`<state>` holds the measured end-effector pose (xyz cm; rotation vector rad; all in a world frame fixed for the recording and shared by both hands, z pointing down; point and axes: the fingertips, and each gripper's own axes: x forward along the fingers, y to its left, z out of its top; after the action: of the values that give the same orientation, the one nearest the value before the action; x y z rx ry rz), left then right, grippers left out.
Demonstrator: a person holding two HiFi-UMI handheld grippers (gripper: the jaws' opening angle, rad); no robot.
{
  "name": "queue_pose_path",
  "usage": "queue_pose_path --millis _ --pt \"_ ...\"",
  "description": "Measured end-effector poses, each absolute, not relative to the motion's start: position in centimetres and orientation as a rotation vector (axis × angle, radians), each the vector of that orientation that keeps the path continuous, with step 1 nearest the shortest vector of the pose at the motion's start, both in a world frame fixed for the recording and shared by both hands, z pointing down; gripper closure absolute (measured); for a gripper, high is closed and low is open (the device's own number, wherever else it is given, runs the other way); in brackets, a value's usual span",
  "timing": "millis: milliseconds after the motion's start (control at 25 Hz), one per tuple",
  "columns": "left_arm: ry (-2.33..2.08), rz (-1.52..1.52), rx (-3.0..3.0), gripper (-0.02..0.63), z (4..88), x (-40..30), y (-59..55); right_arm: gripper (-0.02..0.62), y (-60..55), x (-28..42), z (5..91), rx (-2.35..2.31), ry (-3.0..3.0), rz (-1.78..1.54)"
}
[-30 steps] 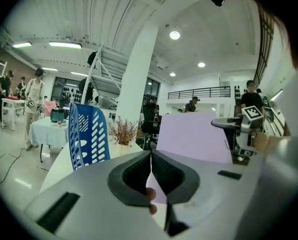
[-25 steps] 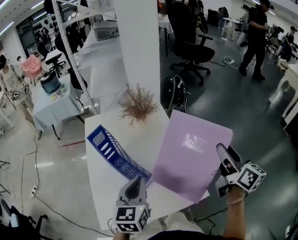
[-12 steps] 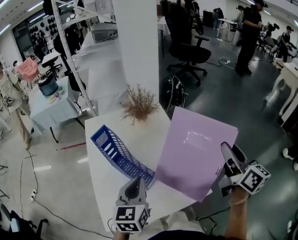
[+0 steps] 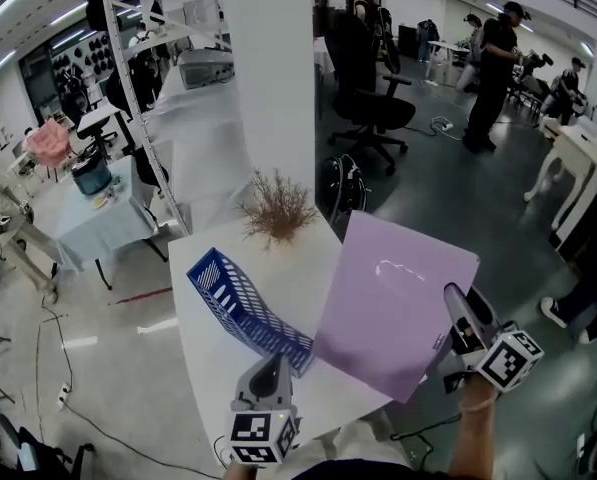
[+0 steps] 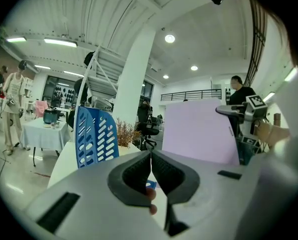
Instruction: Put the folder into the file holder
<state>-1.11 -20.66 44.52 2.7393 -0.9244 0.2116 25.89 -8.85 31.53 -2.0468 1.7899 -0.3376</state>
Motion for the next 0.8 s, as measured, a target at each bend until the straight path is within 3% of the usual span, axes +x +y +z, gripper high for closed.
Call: queue_pose_path --millis 800 --pt "-0.912 0.191 2.746 0.601 44.3 -4.9 -19.8 0.431 -8.9 20.4 28.1 -2.047 1.817 -0.168"
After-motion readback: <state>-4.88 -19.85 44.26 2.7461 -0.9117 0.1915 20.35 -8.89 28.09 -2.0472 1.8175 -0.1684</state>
